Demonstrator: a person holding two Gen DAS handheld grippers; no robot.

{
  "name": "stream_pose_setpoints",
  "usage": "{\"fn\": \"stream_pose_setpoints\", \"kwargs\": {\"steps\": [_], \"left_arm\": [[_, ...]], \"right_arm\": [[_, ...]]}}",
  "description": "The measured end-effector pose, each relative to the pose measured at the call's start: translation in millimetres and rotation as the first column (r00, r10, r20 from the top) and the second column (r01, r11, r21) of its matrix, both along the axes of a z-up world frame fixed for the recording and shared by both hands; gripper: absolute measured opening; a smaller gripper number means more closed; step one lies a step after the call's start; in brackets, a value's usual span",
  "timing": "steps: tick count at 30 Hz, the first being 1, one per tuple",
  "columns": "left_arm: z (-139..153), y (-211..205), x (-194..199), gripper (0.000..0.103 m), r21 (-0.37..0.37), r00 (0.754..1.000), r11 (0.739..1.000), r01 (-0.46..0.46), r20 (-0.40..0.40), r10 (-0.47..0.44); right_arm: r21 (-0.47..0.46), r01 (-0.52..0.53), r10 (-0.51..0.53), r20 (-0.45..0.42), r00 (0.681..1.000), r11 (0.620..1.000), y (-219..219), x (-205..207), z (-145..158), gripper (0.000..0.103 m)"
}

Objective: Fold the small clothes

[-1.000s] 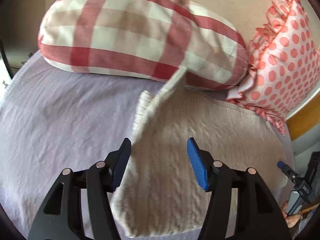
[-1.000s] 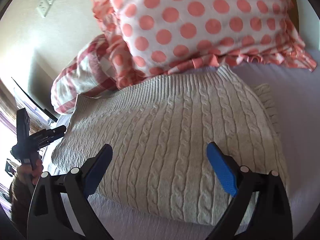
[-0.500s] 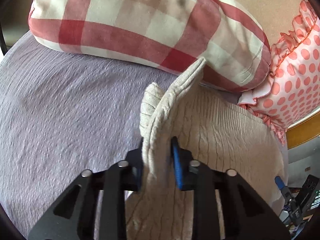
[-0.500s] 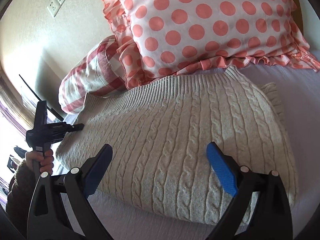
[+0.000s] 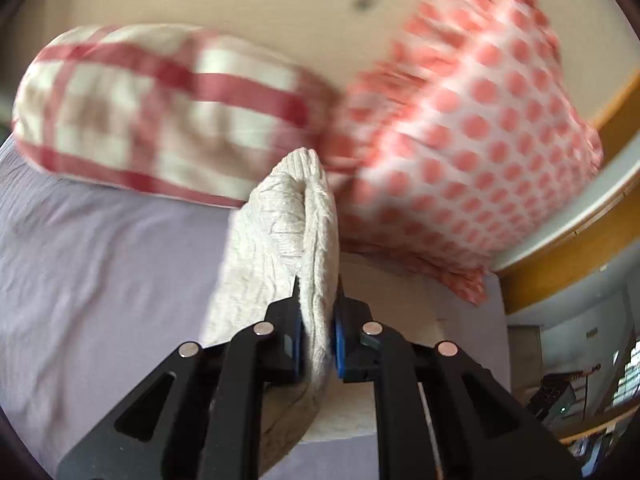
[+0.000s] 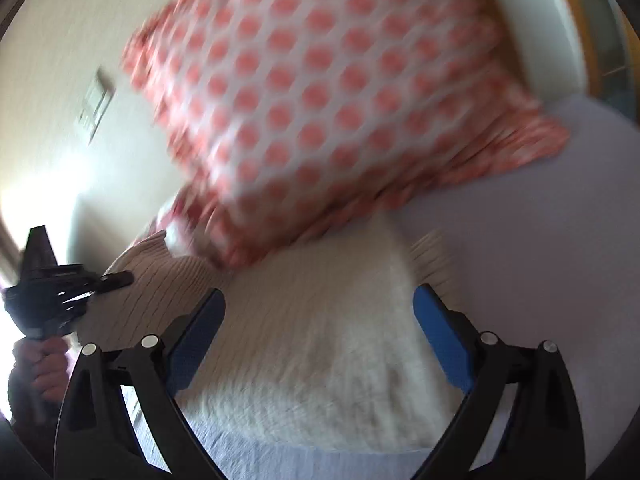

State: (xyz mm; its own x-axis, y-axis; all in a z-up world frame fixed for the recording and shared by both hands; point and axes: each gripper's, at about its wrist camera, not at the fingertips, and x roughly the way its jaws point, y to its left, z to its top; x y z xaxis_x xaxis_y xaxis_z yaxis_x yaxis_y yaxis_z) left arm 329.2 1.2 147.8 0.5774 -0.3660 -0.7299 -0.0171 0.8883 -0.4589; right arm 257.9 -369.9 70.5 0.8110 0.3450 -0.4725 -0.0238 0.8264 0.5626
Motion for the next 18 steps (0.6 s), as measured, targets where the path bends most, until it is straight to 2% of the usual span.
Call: {"fn": "stream_pose_setpoints", "kwargs": {"steps": [2, 4, 7, 10, 13, 15, 18], "left_arm": [[7.7, -55.6, -1.7, 0.011, 0.009, 0.998, 0.998, 0.057, 0.009, -0.057], [1.2, -112.6, -1.4, 0.011, 0.023, 0.993, 0.993, 0.119, 0.001, -0.119], [-30.4, -176.2, 3.5, 0.011, 0.003, 0.978, 0.981, 0.196, -0.077, -0.196], [-74.9, -222.5, 12.9, 0.011, -0.014, 0.961, 0.977, 0.212, -0.178, -0.211], [-94.6, -231.7, 16.2, 0.013, -0.067, 0.956, 0.978, 0.197, -0.209, -0.207], [-91.4, -223.1, 19.7, 0.017, -0.142, 0.947, 0.962, 0.234, -0.19, -0.258], [-66.6, -208.1, 17.2, 0.021, -0.329, 0.927, 0.888, 0.322, -0.079, -0.366]], "right_arm": [[0.028, 0.082, -0.083, 0.031, 0.996, 0.996, -25.4, -8.4, 5.4, 0.097], [0.067, 0.155, -0.158, 0.043, 0.986, 0.986, -49.6, -16.1, 5.8, 0.097], [0.102, 0.262, -0.266, 0.027, 0.964, 0.96, -79.8, -23.2, 0.7, 0.097], [0.135, 0.328, -0.332, 0.009, 0.943, 0.935, -100.6, -27.2, -5.1, 0.097], [0.145, 0.333, -0.338, 0.01, 0.941, 0.932, -105.6, -27.7, -6.7, 0.097], [0.131, 0.32, -0.324, 0.014, 0.946, 0.938, -102.9, -24.4, -6.2, 0.097], [0.108, 0.269, -0.274, 0.035, 0.961, 0.957, -93.5, -20.0, -4.1, 0.097]]}}
